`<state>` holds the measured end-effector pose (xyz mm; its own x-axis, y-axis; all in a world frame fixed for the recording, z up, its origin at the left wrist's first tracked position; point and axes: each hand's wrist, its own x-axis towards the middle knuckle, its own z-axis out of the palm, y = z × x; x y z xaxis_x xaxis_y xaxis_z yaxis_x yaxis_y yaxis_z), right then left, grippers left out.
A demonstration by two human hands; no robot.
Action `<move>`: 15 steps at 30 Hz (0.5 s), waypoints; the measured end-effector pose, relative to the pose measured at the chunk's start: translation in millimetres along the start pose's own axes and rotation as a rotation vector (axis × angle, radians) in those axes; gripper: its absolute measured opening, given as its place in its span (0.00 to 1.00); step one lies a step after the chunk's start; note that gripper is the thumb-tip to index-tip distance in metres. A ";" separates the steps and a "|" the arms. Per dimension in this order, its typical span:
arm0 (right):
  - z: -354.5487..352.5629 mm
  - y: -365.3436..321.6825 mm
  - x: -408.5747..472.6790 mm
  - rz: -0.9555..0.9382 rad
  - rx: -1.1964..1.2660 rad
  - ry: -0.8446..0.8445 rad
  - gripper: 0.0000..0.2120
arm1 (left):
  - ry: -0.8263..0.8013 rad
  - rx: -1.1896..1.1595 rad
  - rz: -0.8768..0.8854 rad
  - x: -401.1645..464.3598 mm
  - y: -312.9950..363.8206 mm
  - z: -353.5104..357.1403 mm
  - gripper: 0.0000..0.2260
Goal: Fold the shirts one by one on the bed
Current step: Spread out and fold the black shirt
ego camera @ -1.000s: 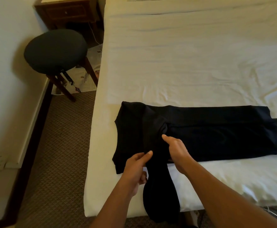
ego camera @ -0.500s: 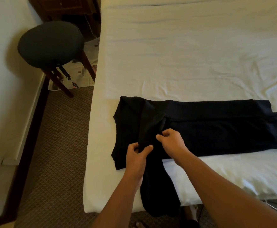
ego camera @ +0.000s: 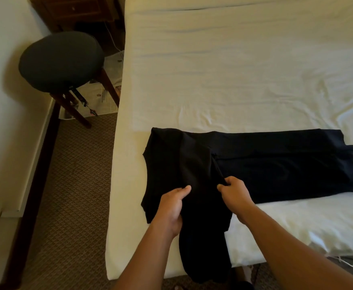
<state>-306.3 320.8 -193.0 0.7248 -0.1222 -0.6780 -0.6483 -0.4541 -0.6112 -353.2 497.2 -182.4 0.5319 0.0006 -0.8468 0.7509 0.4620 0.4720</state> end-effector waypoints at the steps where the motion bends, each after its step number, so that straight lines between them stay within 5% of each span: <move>1: 0.7 -0.6 1.7 -0.029 -0.067 0.018 0.04 | 0.053 0.015 0.084 1.7 -0.8 3.8 0.06; 4: 5.8 -3.6 6.4 -0.082 -0.209 0.060 0.08 | 0.234 0.276 0.404 -3.6 -9.5 14.3 0.06; 6: 8.7 -4.6 7.6 -0.097 -0.347 0.105 0.13 | 0.199 0.542 0.555 -8.2 -22.9 16.1 0.07; 9: 15.6 -6.8 10.9 -0.225 -0.520 0.259 0.18 | 0.053 0.780 0.534 1.0 -38.1 4.4 0.07; 12: 26.8 -26.8 14.0 -0.532 -0.492 0.362 0.15 | 0.082 0.586 0.436 9.6 -27.3 -11.2 0.06; 15: 48.0 -49.3 22.3 -0.847 -0.667 0.286 0.11 | 0.077 0.501 0.342 10.2 -25.5 -20.2 0.06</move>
<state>-269.3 382.8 -197.6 0.9563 0.2912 0.0254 0.2733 -0.8597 -0.4315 -374.8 503.3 -208.0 0.7597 0.1486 -0.6331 0.6451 -0.0487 0.7626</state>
